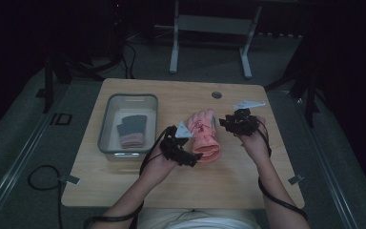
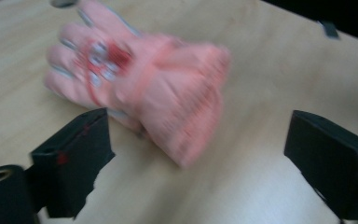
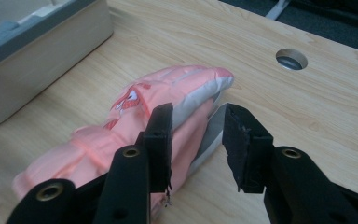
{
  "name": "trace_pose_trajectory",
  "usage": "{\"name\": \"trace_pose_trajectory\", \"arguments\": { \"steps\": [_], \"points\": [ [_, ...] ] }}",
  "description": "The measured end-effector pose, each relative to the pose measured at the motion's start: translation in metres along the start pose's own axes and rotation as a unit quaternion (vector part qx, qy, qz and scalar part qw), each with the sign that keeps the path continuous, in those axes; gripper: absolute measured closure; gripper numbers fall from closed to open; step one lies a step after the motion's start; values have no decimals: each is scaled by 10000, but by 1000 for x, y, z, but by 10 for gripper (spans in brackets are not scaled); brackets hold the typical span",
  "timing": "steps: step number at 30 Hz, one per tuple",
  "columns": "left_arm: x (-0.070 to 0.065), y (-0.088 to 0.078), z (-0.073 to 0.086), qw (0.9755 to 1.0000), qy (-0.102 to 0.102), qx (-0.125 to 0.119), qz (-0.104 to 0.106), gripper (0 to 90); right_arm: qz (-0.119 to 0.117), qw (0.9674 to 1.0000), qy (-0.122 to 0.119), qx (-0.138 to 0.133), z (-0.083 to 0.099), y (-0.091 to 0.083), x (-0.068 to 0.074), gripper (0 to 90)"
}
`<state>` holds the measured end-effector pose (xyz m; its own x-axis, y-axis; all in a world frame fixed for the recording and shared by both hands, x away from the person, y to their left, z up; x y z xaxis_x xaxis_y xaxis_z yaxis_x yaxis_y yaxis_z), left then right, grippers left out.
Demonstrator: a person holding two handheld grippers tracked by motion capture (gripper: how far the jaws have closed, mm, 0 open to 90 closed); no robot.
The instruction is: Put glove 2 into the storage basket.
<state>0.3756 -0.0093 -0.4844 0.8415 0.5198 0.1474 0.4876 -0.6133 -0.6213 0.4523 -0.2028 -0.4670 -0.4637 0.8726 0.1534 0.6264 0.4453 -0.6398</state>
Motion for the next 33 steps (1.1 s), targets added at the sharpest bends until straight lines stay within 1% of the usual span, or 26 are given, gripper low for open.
{"name": "trace_pose_trajectory", "arguments": {
  "steps": [1,2,3,4,5,6,7,8,10,11,12,13,14,15,16,18,20,22,23,25,27,28,29,30,32,33],
  "points": [
    [6,1,-3,10000,-34,4,-64,105,-17,10000,3,10,-2,5,2,615],
    [15,3,-8,9998,-170,-74,-107,129,-35,10000,5,4,-4,8,4,610],
    [23,5,-11,9994,-286,-93,-148,143,-13,10000,6,21,-6,14,6,604],
    [29,7,-13,9992,-346,-75,-195,154,-26,10000,10,42,-8,19,9,589],
    [38,11,-15,9985,-454,-51,-286,179,-57,10000,43,45,-9,23,11,581],
    [43,14,-16,9980,-541,-53,-333,212,-63,9999,85,74,-10,31,14,577],
    [50,19,-16,9971,-660,-3,-380,213,-60,9999,82,95,-10,35,15,563],
    [54,22,-15,9965,-739,15,-382,214,-73,9998,113,153,-9,42,17,551],
    [64,35,-10,9942,-958,151,-470,219,-56,9995,134,268,-4,53,18,543],
    [67,39,-8,9932,-1065,203,-423,223,-29,9992,139,361,0,57,17,530],
    [70,46,-3,9917,-1227,266,-291,223,-18,9990,163,418,4,59,16,526],
    [73,54,3,9895,-1375,386,-239,222,12,9986,192,497,9,62,14,521],
    [74,59,7,9884,-1421,484,-226,222,30,9979,261,592,15,65,10,512],
    [75,65,12,9867,-1511,573,-153,221,35,9975,295,637,19,66,7,495],
    [75,72,17,9839,-1647,693,-65,214,25,9968,328,725,23,68,3,471],
    [71,81,22,9824,-1694,785,99,203,-100,9947,523,877,29,71,-7,440],
    [69,90,28,9791,-1832,884,84,204,-221,9923,668,1023,34,73,-13,437],
    [68,98,34,9745,-2050,873,256,214,-344,9903,728,1137,38,74,-16,429],
    [67,101,35,9730,-2110,873,328,231,-424,9891,772,1180,39,75,-17,430],
    [66,107,39,9701,-2219,850,496,244,-501,9870,822,1284,42,76,-19,431],
    [66,112,43,9639,-2470,740,668,263,-595,9852,925,1318,46,79,-19,444],
    [65,113,44,9623,-2521,699,752,302,-701,9829,1046,1347,48,80,-20,473],
    [65,116,46,9589,-2627,635,861,334,-769,9817,1102,1350,49,81,-20,485],
    [64,117,46,9578,-2655,598,929,363,-840,9807,1148,1345,50,82,-20,508],
    [62,119,46,9533,-2754,459,1151,460,-860,9811,1136,1311,51,82,-20,534],
    [61,120,45,9525,-2753,446,1228,503,-864,9810,1137,1313,51,82,-19,553]
  ]
}}
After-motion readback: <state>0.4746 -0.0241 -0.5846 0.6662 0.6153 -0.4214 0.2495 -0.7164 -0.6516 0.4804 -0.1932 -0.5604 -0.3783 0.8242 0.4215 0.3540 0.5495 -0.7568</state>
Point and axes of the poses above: each handheld gripper's, and its own axes: y roughly forward along the jaws, z roughly out of its underside, x roughly to its left, the point moved 5 cm from there along y, roughly forward along the jaws, and after that the axes turned 13 degrees about y, right-handed, at the moved point
